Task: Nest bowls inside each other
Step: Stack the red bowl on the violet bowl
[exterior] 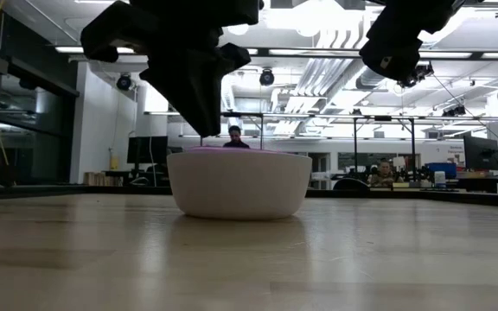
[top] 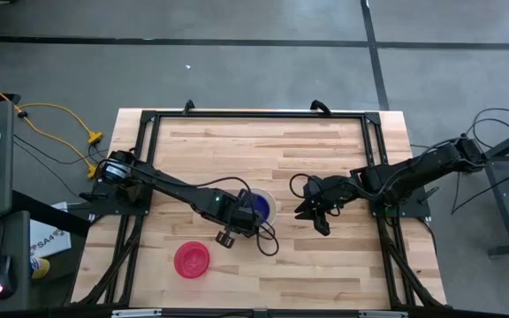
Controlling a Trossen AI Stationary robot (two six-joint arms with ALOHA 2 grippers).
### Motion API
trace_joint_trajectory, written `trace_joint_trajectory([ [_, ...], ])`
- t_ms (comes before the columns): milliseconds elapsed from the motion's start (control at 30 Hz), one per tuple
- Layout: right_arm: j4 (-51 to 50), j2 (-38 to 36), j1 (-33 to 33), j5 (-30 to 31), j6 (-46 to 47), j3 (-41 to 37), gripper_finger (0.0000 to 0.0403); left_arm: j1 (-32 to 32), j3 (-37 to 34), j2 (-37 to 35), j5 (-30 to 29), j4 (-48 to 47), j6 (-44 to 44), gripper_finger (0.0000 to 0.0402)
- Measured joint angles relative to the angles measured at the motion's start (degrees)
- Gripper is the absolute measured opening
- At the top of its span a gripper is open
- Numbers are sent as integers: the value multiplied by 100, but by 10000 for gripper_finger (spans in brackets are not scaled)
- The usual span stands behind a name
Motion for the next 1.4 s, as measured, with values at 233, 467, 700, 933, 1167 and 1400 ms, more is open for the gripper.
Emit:
trace_joint_trajectory([
  [233, 29, 1, 0, 0, 0, 0, 89, 5, 0, -69, 0, -158, -158, 59],
  [467, 34, 1, 0, 0, 0, 0, 89, -381, 5, -392, -347, -407, -543, 59],
  [700, 79, 1, 0, 0, 0, 0, 89, -883, 8, -550, -649, -826, -1177, 59],
  [933, 115, 1, 1, 0, 0, 0, 89, -1271, -552, -762, -595, -784, -1833, 59],
  [1167, 134, 1, -1, 0, 0, 0, 89, -1703, -1624, -1602, -535, 206, -2447, 59],
  [1400, 158, 1, -1, 0, 0, 0, 89, -2058, -2235, -2100, -498, 142, -3083, 59],
])
